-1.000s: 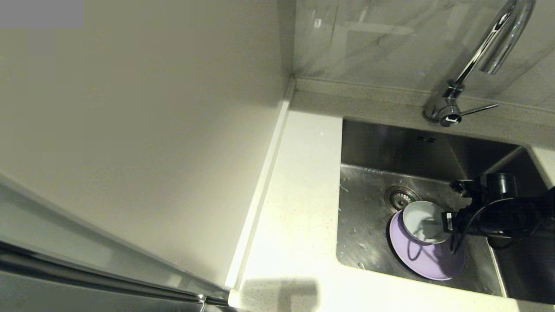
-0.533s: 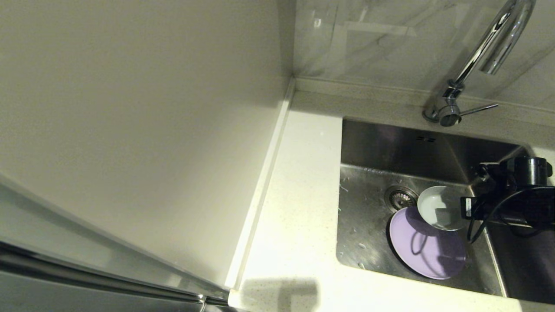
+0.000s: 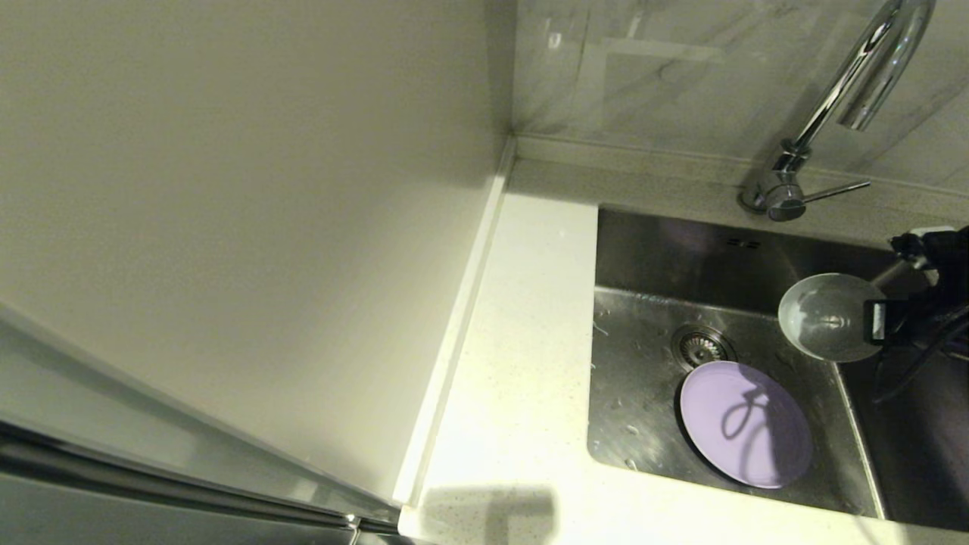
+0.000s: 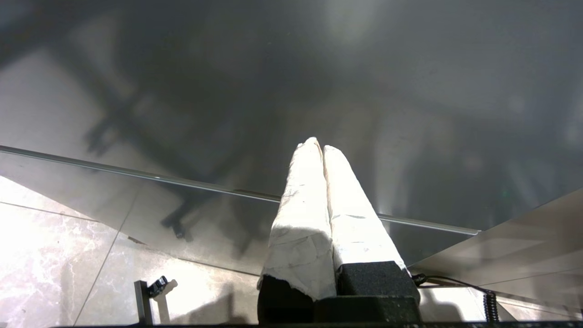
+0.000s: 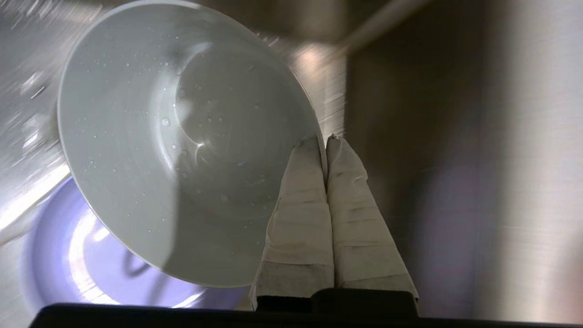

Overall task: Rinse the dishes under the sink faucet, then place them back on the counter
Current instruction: Place the bowl on the table

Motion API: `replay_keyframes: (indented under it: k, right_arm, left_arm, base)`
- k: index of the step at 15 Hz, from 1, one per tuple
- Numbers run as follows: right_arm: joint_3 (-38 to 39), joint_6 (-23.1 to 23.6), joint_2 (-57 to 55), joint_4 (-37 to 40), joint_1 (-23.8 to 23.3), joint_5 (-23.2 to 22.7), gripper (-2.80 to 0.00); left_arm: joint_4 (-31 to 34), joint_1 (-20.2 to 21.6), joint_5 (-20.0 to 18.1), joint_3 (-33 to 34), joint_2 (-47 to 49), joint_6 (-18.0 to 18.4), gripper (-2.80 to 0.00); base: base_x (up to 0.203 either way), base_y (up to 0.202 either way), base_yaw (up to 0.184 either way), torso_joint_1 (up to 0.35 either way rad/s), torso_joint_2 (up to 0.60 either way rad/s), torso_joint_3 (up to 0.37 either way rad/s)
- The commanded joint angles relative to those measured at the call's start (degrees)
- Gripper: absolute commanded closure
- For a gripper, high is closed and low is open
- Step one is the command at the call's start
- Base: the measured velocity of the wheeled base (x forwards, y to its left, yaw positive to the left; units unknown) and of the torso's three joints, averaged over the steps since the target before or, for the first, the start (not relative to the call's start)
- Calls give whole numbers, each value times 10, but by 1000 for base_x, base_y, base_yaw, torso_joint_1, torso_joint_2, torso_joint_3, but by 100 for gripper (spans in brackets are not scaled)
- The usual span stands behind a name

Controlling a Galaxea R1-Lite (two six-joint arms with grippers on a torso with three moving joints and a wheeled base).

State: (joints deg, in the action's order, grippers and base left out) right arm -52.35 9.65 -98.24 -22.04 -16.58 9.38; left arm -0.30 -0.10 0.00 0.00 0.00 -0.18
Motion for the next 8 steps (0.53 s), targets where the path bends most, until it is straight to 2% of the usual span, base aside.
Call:
replay_keyframes:
  k: [1, 4, 6, 8]
  right_arm:
    - [-5, 15, 65, -3, -10, 16, 0]
    - [-21, 66, 110, -10, -60, 40, 0]
    - [-27, 96, 131, -53, -104, 50, 0]
    - [-25, 134, 155, -78, -164, 62, 0]
  left_arm:
    - [0, 0, 0, 1, 0, 0, 0]
    - [0, 0, 0, 2, 0, 0, 0]
    - [0, 0, 0, 2, 0, 0, 0]
    - [0, 0, 0, 2, 0, 0, 0]
  base:
    - [0, 0, 0, 0, 0, 0]
    - [0, 0, 0, 0, 0, 0]
    - [0, 0, 0, 0, 0, 0]
    - [0, 0, 0, 0, 0, 0]
